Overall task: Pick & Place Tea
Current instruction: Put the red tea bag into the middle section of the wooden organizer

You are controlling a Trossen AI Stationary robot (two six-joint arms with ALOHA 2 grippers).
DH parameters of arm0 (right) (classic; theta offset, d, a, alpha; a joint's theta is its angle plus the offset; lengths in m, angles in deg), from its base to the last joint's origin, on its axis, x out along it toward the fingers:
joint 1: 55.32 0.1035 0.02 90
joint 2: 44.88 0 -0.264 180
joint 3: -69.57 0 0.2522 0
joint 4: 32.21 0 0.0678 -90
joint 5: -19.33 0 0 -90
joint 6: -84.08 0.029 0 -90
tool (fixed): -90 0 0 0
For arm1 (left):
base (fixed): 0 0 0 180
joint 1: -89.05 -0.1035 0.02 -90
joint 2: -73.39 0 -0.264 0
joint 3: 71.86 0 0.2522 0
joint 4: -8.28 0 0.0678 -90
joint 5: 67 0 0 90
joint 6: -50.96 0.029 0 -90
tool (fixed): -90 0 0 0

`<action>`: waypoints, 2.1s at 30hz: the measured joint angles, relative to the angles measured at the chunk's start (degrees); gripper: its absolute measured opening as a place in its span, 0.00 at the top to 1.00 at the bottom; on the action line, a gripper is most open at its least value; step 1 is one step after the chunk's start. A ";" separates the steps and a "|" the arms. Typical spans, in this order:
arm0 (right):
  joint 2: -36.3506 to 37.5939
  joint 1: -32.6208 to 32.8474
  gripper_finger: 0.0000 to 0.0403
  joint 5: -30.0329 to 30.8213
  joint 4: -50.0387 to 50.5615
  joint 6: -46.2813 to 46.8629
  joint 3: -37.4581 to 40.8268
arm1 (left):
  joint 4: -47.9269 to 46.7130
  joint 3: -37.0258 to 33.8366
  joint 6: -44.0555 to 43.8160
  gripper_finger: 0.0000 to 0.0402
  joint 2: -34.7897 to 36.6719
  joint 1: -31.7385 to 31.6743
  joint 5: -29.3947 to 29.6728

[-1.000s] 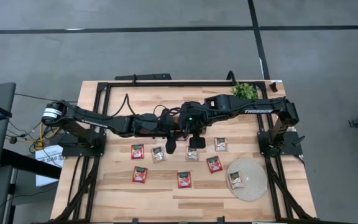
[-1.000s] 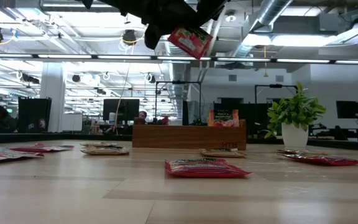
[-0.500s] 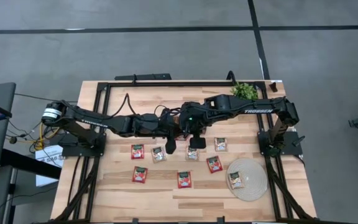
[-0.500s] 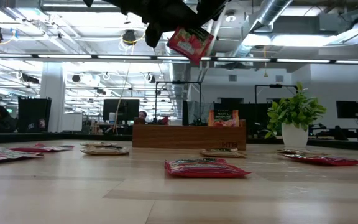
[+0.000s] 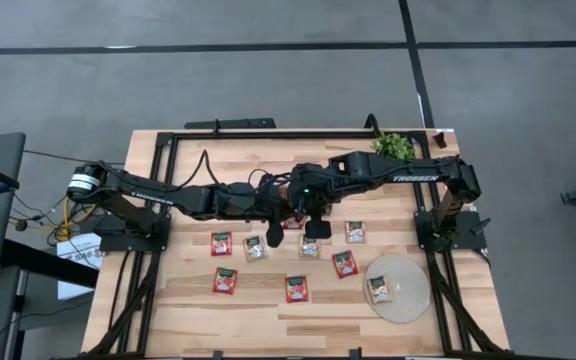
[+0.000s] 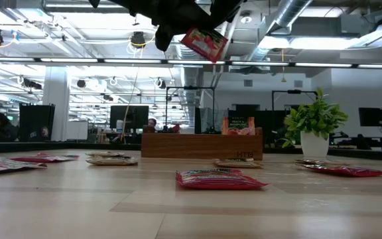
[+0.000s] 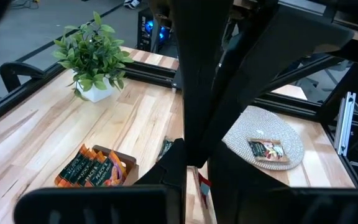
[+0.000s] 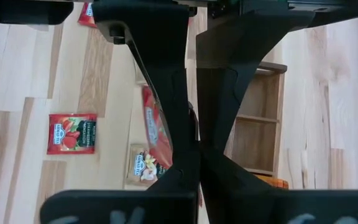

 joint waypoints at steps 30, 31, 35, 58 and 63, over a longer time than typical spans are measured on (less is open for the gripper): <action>0.09 -1.67 0.87 -1.25 8.13 -1.56 -1.44 | -7.37 -0.20 0.66 0.99 -0.08 0.00 4.17; 0.09 -1.75 0.86 -1.27 9.10 -1.62 -1.44 | -7.12 -0.20 1.12 0.99 -0.07 -0.01 5.20; 0.09 -1.75 0.84 -1.28 12.60 -1.52 -1.44 | -6.70 -0.20 2.05 1.00 -0.12 -2.02 5.98; 29.99 -0.71 0.94 -1.51 4.66 5.10 17.78 | 8.22 -0.95 1.00 1.00 -13.61 -15.42 -7.36; 34.12 0.65 0.94 -1.49 2.47 9.01 21.03 | 8.60 -2.39 1.38 1.00 -13.62 -18.40 -9.01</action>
